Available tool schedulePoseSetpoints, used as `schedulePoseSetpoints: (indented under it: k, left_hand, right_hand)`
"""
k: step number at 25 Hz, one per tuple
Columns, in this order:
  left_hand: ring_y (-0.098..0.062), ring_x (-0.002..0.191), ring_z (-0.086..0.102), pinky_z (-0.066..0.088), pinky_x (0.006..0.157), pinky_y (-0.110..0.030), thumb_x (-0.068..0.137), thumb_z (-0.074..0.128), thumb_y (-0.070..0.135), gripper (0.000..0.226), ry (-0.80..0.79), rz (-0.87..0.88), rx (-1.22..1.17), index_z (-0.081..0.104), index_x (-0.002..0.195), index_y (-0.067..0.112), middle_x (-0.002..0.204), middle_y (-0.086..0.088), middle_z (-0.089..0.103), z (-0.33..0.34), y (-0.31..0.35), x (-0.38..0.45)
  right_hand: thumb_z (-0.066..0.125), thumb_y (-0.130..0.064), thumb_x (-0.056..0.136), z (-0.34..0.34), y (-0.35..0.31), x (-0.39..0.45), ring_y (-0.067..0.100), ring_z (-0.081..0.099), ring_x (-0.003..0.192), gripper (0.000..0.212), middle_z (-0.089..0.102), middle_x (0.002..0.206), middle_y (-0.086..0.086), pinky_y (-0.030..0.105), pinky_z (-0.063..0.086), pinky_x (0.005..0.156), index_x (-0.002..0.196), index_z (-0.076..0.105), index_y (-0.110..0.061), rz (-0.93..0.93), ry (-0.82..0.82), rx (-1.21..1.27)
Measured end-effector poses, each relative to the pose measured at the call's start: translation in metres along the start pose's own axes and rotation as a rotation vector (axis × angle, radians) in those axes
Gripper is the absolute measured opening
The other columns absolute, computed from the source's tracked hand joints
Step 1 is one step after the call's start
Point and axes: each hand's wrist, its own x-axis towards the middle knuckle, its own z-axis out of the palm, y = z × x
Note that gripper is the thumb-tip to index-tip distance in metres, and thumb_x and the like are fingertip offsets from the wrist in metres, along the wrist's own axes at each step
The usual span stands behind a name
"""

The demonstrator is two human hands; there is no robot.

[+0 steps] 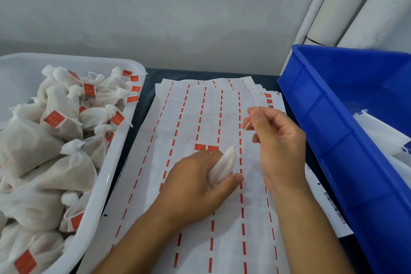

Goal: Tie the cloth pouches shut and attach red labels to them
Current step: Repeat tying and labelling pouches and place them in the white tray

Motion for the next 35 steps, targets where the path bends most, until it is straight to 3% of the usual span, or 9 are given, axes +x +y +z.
schedulePoseSetpoints:
  k: [4, 7, 13, 15, 18, 22, 28, 32, 35]
  left_hand:
    - [0.001, 0.084, 0.057, 0.038, 0.067, -0.006, 0.088, 0.051, 0.064, 0.03, -0.012, 0.036, 0.05, 0.058, 0.109, 0.043, 0.096, 0.025, 0.054, -0.001, -0.001, -0.001]
    - [0.002, 0.094, 0.06, 0.042, 0.073, -0.005, 0.093, 0.042, 0.051, 0.031, -0.025, 0.019, -0.067, 0.049, 0.123, 0.048, 0.105, 0.027, 0.061, 0.0, 0.0, 0.0]
    - [0.008, 0.093, 0.056, 0.037, 0.066, -0.005, 0.096, 0.032, 0.058, 0.025, -0.072, -0.02, -0.026, 0.044, 0.117, 0.051, 0.091, 0.033, 0.05, 0.003, -0.002, -0.003]
    - [0.008, 0.092, 0.055, 0.037, 0.068, -0.004, 0.096, 0.042, 0.063, 0.022, -0.07, -0.022, 0.01, 0.037, 0.116, 0.056, 0.101, 0.033, 0.048, 0.002, 0.001, -0.001]
    - [0.013, 0.111, 0.048, 0.042, 0.079, -0.001, 0.087, 0.057, 0.067, 0.05, 0.042, 0.012, -0.052, 0.033, 0.13, 0.059, 0.12, 0.042, 0.038, -0.003, 0.004, 0.001]
    - [0.006, 0.093, 0.062, 0.05, 0.068, -0.005, 0.097, 0.047, 0.061, 0.019, 0.11, -0.094, -0.325, 0.062, 0.099, 0.049, 0.097, 0.028, 0.064, -0.007, 0.011, 0.005]
    - [-0.005, 0.061, 0.066, 0.049, 0.062, -0.008, 0.094, 0.038, 0.065, 0.054, -0.125, -0.255, -0.571, 0.073, 0.069, 0.032, 0.066, 0.006, 0.069, -0.012, 0.011, 0.006]
    - [-0.012, 0.078, 0.074, 0.057, 0.07, -0.019, 0.092, 0.032, 0.069, 0.061, -0.302, -0.299, -0.775, 0.081, 0.094, 0.032, 0.091, 0.006, 0.078, -0.013, 0.017, 0.004]
    - [-0.011, 0.098, 0.073, 0.058, 0.077, -0.025, 0.098, 0.032, 0.068, 0.055, -0.259, -0.39, -0.923, 0.075, 0.113, 0.036, 0.111, 0.014, 0.076, -0.013, 0.021, 0.006]
  right_hand:
    - [0.062, -0.035, 0.099, 0.005, -0.005, -0.004, 0.017, 0.076, 0.079, 0.014, 0.077, 0.088, -0.007, 0.019, 0.056, 0.058, 0.1, 0.073, -0.027, 0.025, -0.114, 0.073]
    - [0.062, -0.031, 0.101, 0.007, -0.005, -0.006, 0.02, 0.077, 0.078, 0.012, 0.078, 0.09, -0.005, 0.02, 0.056, 0.055, 0.101, 0.073, -0.027, 0.056, -0.114, 0.116]
    - [0.063, -0.03, 0.101, 0.006, -0.002, -0.004, 0.015, 0.076, 0.078, 0.012, 0.078, 0.086, -0.005, 0.018, 0.054, 0.056, 0.101, 0.074, -0.024, 0.08, 0.007, 0.095]
    - [0.063, -0.031, 0.101, 0.006, -0.004, -0.005, 0.015, 0.076, 0.079, 0.012, 0.078, 0.086, -0.005, 0.018, 0.055, 0.057, 0.099, 0.074, -0.026, 0.056, -0.007, 0.093]
    - [0.063, -0.029, 0.101, 0.006, -0.007, -0.007, 0.017, 0.076, 0.079, 0.012, 0.078, 0.087, -0.003, 0.02, 0.057, 0.059, 0.1, 0.074, -0.026, 0.033, -0.05, 0.122]
    - [0.063, -0.026, 0.102, 0.006, -0.009, -0.008, 0.019, 0.076, 0.078, 0.012, 0.077, 0.087, -0.002, 0.021, 0.058, 0.061, 0.099, 0.074, -0.026, 0.001, -0.095, 0.124]
    - [0.061, -0.022, 0.101, 0.006, -0.013, -0.011, 0.02, 0.076, 0.077, 0.012, 0.077, 0.086, 0.0, 0.022, 0.059, 0.064, 0.1, 0.074, -0.024, -0.059, -0.177, 0.133]
    - [0.061, -0.026, 0.098, 0.005, -0.017, -0.012, 0.021, 0.076, 0.077, 0.012, 0.077, 0.086, 0.001, 0.022, 0.059, 0.064, 0.1, 0.073, -0.022, -0.059, -0.201, 0.158]
    - [0.064, -0.027, 0.096, 0.006, -0.018, -0.016, 0.025, 0.076, 0.076, 0.014, 0.077, 0.084, 0.005, 0.025, 0.06, 0.064, 0.099, 0.075, -0.02, -0.041, -0.291, 0.184]
